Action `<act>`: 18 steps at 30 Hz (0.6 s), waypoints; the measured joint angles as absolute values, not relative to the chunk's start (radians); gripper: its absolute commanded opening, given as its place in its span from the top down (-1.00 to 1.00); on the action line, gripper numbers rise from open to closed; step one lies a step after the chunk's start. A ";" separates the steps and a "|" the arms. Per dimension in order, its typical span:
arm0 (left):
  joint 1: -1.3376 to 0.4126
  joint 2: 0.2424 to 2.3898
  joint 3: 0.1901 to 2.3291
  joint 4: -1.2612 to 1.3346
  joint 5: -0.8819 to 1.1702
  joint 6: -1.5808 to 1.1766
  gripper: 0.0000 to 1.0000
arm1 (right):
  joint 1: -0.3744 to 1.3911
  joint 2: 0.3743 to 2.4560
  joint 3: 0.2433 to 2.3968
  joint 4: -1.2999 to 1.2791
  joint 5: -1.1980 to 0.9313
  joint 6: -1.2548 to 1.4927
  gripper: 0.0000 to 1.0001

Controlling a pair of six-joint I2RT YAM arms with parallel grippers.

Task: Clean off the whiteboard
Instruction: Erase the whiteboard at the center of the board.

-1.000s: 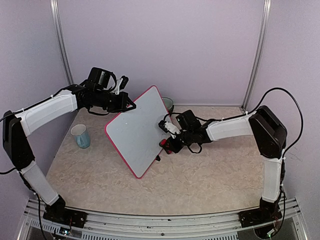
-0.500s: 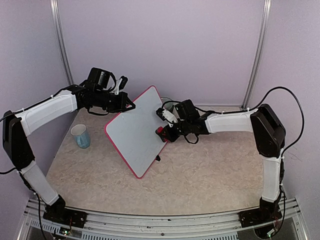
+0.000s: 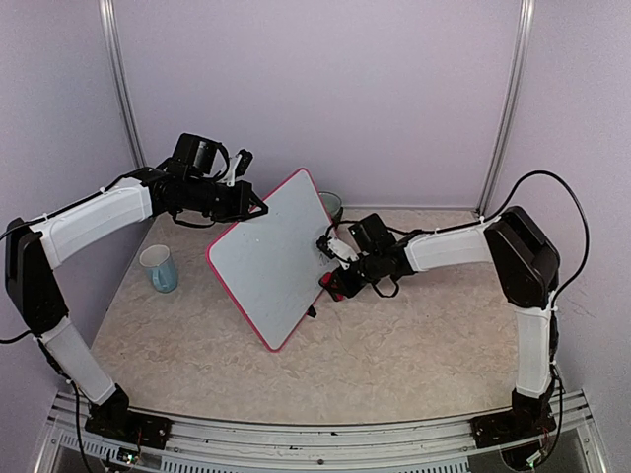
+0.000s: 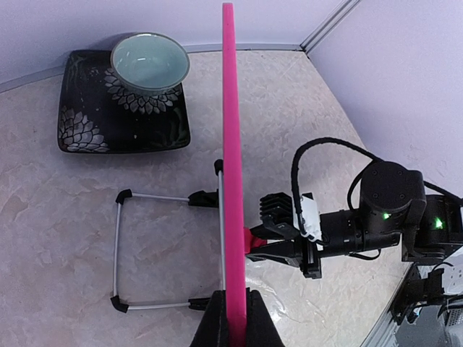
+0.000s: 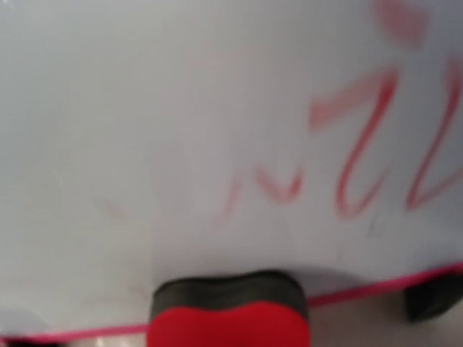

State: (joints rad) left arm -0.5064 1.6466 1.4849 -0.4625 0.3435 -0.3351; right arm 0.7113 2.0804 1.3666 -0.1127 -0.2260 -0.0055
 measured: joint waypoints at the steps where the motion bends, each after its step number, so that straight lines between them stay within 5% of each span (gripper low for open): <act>1: -0.506 1.647 1.485 -0.463 0.343 -0.336 1.00 | 0.711 2.080 1.381 -0.120 -0.228 -0.006 1.00; 10: -0.506 1.645 1.481 -0.461 0.336 -0.337 1.00 | 0.710 2.080 1.572 -0.177 -0.219 -0.007 1.00; 18: -0.505 1.644 1.480 -0.460 0.333 -0.341 1.00 | 0.701 2.080 1.499 -0.126 -0.220 -0.006 1.00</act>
